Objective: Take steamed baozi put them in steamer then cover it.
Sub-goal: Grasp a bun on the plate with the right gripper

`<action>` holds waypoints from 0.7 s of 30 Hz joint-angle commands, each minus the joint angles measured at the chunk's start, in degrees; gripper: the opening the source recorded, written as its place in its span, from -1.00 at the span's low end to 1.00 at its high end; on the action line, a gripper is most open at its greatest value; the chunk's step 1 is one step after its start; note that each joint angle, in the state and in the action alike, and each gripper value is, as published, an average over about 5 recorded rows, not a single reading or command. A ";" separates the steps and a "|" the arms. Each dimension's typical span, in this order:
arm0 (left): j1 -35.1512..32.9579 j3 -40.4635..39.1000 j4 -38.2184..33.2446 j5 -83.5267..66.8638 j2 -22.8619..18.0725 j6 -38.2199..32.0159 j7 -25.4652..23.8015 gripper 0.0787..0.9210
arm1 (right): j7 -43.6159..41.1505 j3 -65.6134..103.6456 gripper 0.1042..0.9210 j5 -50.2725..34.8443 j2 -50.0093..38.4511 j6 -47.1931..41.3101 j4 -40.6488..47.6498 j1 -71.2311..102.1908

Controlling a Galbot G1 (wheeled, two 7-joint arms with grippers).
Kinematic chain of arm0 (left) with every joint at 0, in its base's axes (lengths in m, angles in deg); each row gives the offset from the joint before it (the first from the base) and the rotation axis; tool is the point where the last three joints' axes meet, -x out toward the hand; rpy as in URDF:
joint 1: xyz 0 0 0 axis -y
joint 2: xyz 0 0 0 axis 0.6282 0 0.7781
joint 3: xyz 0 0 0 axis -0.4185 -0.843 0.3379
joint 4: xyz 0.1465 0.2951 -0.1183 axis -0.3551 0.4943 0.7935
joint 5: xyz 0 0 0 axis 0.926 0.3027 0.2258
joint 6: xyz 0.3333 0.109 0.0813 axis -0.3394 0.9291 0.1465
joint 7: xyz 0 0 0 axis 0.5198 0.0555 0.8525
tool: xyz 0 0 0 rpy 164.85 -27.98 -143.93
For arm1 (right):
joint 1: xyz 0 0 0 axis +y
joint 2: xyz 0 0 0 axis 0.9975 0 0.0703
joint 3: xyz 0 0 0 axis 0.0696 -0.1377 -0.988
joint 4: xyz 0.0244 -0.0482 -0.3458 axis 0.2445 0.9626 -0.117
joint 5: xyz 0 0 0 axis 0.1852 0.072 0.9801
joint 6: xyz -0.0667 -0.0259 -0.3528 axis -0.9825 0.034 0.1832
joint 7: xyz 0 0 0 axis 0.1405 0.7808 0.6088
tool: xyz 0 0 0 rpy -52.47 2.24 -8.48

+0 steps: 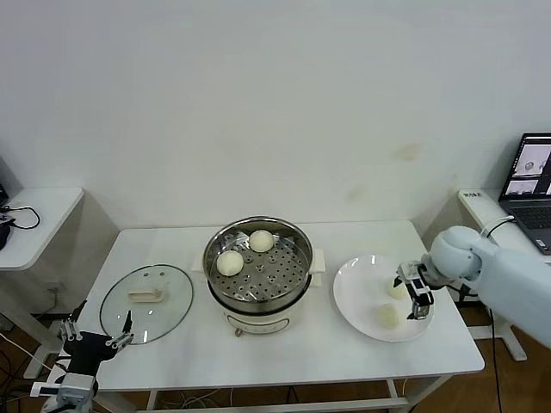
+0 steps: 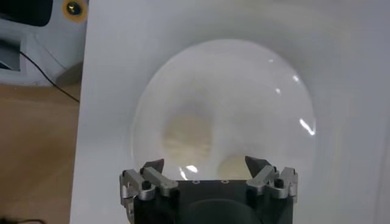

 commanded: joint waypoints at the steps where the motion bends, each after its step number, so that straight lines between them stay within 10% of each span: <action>1: -0.14 0.10 -0.06 0.07 0.02 0.02 -0.04 0.77 | 0.91 5.81 0.76 3.17 2.09 0.96 3.32 8.48; 21: -0.63 0.36 -0.42 0.36 -0.42 -0.06 0.00 0.77 | 2.30 6.96 0.55 2.65 5.29 -0.33 5.52 9.89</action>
